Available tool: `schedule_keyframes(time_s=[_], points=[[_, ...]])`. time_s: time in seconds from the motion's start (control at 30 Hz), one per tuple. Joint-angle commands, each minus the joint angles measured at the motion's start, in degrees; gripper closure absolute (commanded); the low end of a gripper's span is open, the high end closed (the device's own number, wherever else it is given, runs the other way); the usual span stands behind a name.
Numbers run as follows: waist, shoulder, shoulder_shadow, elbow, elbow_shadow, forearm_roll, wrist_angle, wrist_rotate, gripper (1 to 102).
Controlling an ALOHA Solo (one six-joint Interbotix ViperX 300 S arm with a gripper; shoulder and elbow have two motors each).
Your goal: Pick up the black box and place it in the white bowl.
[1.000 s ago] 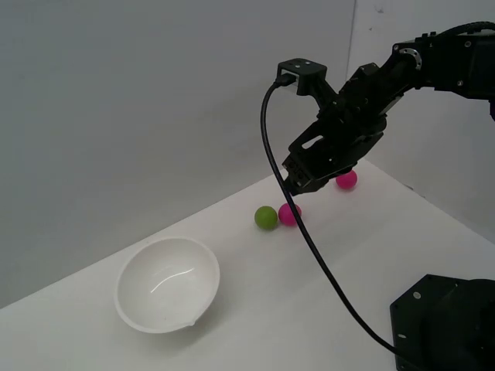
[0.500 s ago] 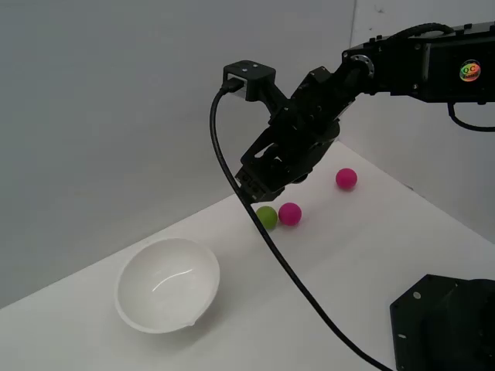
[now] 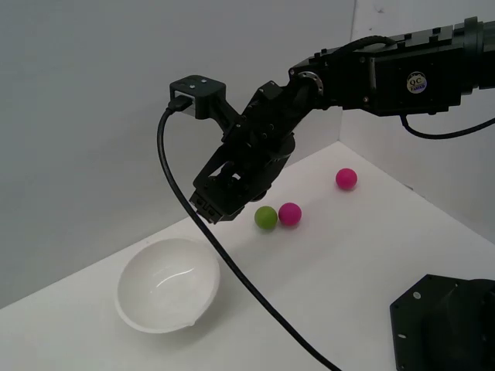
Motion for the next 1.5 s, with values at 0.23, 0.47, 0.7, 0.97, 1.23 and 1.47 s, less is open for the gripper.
schedule_keyframes(time_s=[0.23,0.47,0.7,0.97,1.23,1.47], points=[[-4.22,-3.25,-2.64,-4.31,-4.75,-3.6,-2.55,-1.32,100],[-7.47,-5.98,-5.45,-5.63,-6.06,-4.83,-3.6,-1.32,100],[-8.7,-6.86,-6.33,-5.63,-6.06,-5.89,-5.27,-1.32,100],[-8.7,-6.86,-6.24,-5.54,-5.89,-6.06,-5.36,-1.41,78],[-8.7,-7.56,-6.94,-5.45,-5.89,-7.65,-5.36,-1.41,28],[-8.79,-7.65,-7.03,-5.45,-5.8,-7.91,-5.36,-1.32,3]])
